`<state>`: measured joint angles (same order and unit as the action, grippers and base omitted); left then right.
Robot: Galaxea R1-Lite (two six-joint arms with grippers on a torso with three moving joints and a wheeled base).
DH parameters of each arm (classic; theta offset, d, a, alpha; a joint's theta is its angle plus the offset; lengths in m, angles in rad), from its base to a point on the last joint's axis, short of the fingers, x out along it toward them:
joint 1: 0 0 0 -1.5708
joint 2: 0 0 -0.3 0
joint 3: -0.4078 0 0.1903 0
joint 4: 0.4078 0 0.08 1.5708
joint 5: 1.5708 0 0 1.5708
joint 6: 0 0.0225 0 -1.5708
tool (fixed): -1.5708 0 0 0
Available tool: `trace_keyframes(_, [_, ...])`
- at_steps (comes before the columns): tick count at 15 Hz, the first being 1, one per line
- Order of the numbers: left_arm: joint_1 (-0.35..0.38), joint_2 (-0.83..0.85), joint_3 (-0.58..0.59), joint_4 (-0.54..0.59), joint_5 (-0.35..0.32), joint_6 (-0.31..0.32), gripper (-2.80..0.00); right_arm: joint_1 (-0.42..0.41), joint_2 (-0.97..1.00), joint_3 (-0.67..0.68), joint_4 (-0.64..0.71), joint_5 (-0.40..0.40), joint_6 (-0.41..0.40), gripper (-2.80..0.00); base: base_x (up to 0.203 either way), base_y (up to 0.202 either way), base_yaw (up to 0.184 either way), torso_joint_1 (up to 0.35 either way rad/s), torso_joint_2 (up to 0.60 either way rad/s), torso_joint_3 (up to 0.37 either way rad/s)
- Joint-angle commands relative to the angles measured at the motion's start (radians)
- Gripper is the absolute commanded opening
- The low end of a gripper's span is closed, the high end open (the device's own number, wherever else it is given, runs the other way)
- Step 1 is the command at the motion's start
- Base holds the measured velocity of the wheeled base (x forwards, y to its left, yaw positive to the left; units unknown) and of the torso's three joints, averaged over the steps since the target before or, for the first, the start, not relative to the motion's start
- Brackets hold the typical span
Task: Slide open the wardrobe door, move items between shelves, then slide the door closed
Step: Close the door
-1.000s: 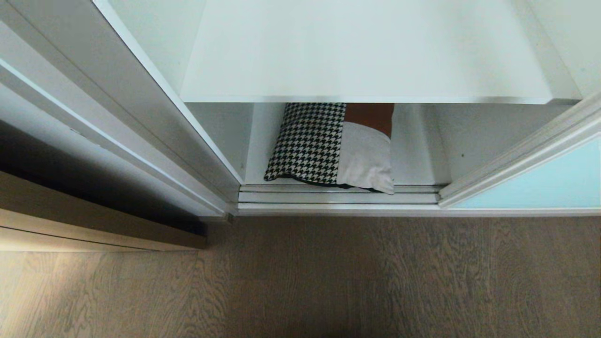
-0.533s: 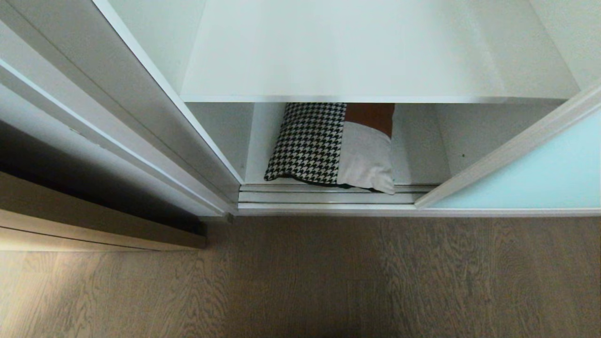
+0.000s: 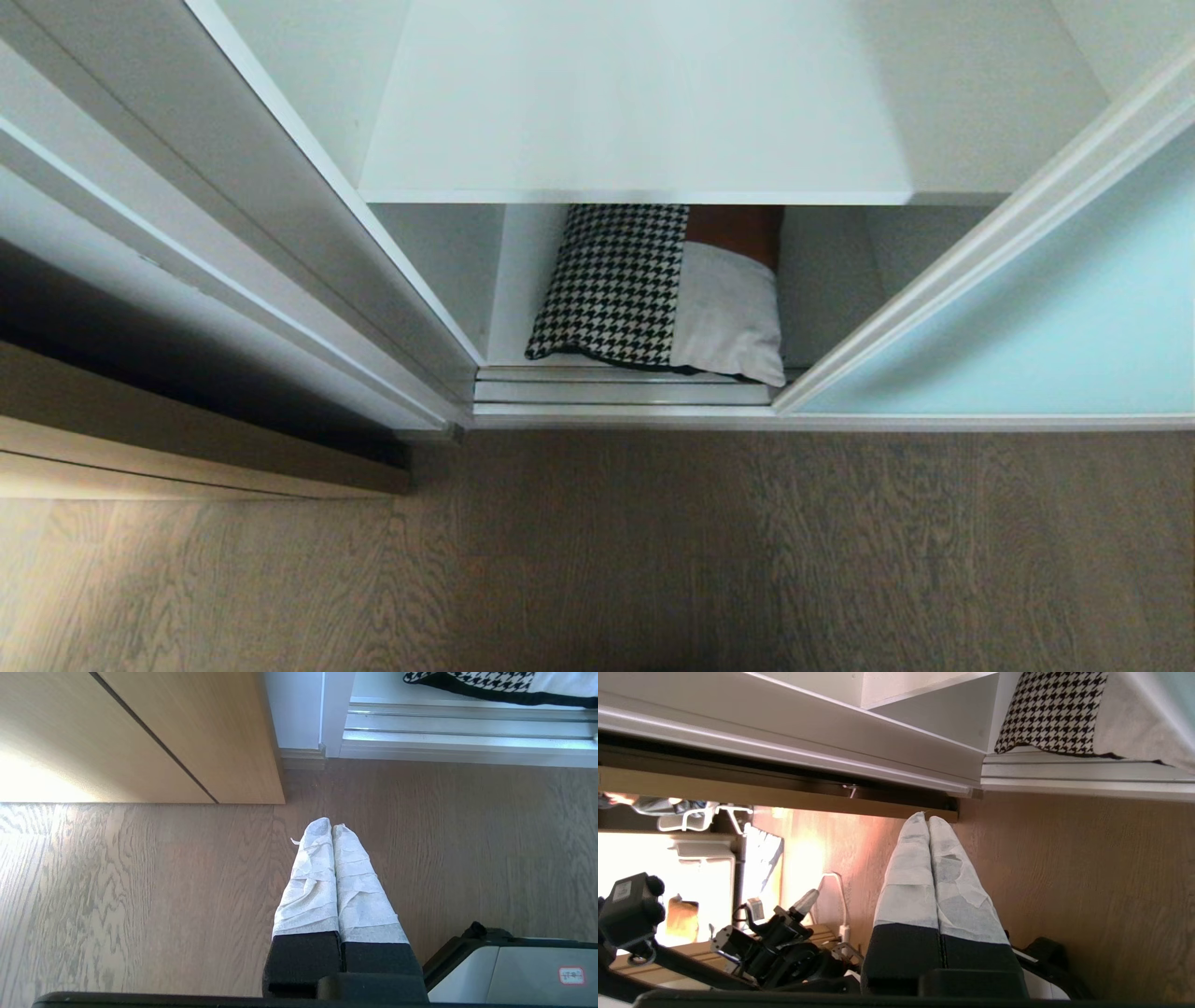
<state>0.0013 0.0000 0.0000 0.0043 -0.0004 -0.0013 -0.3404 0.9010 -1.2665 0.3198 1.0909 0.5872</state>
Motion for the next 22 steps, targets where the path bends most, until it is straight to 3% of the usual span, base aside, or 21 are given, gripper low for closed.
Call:
trace_keyframes(1, [0.000, 0.000, 0.000, 0.000, 0.000, 0.000, -2.80, 0.003, -0.030, 0.007, 0.004, -0.024, 0.002, -2.80, 0.000, 0.000, 0.000, 0.000, 0.00, 0.000])
trace_keyframes(3, [0.000, 0.000, 0.000, 0.000, 0.000, 0.000, -2.80, 0.002, -0.032, 0.010, 0.022, -0.121, 0.002, -2.80, 0.000, 0.000, 0.000, 0.000, 0.00, 0.000])
trace_keyframes(5, [0.000, 0.000, 0.000, 0.000, 0.000, 0.000, -2.80, 0.004, -0.031, 0.016, 0.032, -0.294, -0.006, -2.80, 0.000, 0.000, 0.000, 0.000, 0.00, 0.000])
trace_keyframes(6, [0.000, 0.000, 0.000, 0.000, 0.000, 0.000, -2.80, 0.009, -0.037, 0.023, 0.033, -0.331, -0.012, -2.80, 0.000, 0.000, 0.000, 0.000, 0.00, 0.000])
trace_keyframes(10, [0.000, 0.000, 0.000, 0.000, 0.000, 0.000, -2.80, -0.052, -0.060, 0.041, 0.031, -0.391, -0.009, -2.80, 0.000, 0.000, 0.000, 0.000, 0.00, 0.000])
trace_keyframes(16, [0.000, 0.000, 0.000, 0.000, 0.000, 0.000, -2.80, -0.429, -0.030, 0.001, -0.004, -0.521, -0.077, -2.80, 0.000, 0.000, 0.000, 0.000, 0.00, 0.000])
trace_keyframes(22, [0.000, 0.000, 0.000, 0.000, 0.000, 0.000, -2.80, -0.536, 0.009, 0.011, -0.127, -0.534, -0.082, -2.80, 0.000, 0.000, 0.000, 0.000, 0.00, 0.000])
